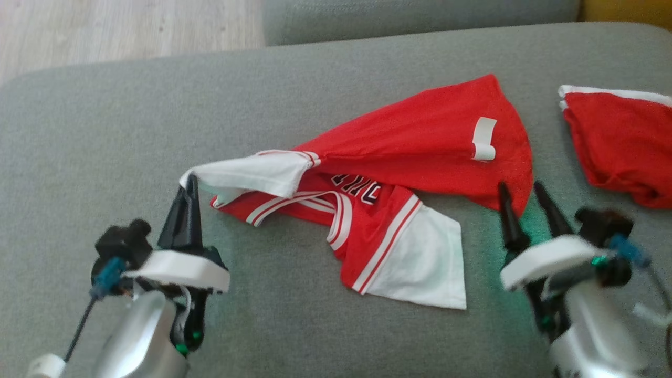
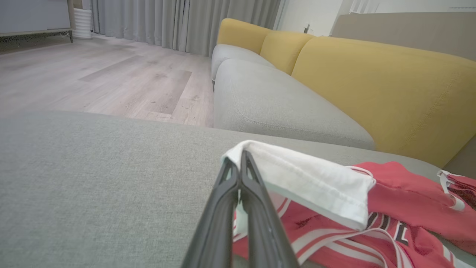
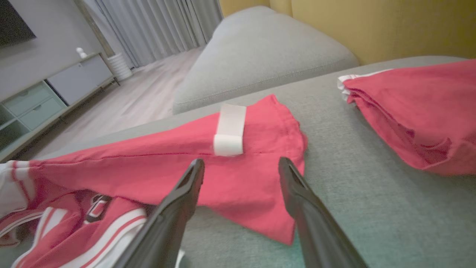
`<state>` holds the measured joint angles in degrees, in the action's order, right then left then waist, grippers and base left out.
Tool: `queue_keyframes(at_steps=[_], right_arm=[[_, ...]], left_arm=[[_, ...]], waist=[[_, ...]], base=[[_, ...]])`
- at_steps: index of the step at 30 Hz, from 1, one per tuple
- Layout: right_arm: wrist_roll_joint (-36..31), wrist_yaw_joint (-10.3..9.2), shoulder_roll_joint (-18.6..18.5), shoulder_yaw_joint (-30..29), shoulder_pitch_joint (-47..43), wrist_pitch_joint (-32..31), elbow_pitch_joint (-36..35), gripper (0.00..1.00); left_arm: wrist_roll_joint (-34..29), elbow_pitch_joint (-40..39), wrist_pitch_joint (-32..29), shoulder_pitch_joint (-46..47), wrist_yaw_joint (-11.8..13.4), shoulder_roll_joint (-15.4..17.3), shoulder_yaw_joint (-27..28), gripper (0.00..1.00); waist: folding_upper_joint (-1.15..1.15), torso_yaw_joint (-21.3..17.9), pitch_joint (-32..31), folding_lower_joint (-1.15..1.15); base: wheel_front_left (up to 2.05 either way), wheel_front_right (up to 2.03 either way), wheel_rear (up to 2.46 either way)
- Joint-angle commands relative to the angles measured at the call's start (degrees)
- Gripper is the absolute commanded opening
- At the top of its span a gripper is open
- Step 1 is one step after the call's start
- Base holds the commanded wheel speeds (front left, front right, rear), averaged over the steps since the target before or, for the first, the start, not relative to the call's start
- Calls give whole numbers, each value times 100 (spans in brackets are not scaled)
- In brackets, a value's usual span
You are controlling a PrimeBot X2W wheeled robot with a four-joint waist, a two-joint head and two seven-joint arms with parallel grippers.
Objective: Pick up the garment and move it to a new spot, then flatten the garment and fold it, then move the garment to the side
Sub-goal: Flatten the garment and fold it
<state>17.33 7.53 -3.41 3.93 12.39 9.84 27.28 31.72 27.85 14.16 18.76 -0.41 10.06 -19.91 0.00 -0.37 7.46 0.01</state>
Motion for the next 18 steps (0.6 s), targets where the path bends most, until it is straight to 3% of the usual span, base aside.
queue_keyframes(at_steps=[1,7,16,18], right_arm=[[113,-4,-147,86,360,-141,-7,100],[476,-4,-461,-200,1185,-773,755,100],[831,-4,-526,-92,1564,-1091,1228,100],[897,-4,-530,-69,1597,-1091,1293,93]], left_arm=[[6,-238,-16,335,47,185,278,0],[-28,-451,-89,529,97,276,275,0],[-29,-435,-78,627,108,284,240,0],[-26,-419,-75,632,111,287,232,0]], waist=[[0,73,105,-1],[0,167,345,-1],[0,240,441,-1],[0,248,443,-1]], base=[[0,0,0],[0,0,0],[0,0,0],[0,0,0]])
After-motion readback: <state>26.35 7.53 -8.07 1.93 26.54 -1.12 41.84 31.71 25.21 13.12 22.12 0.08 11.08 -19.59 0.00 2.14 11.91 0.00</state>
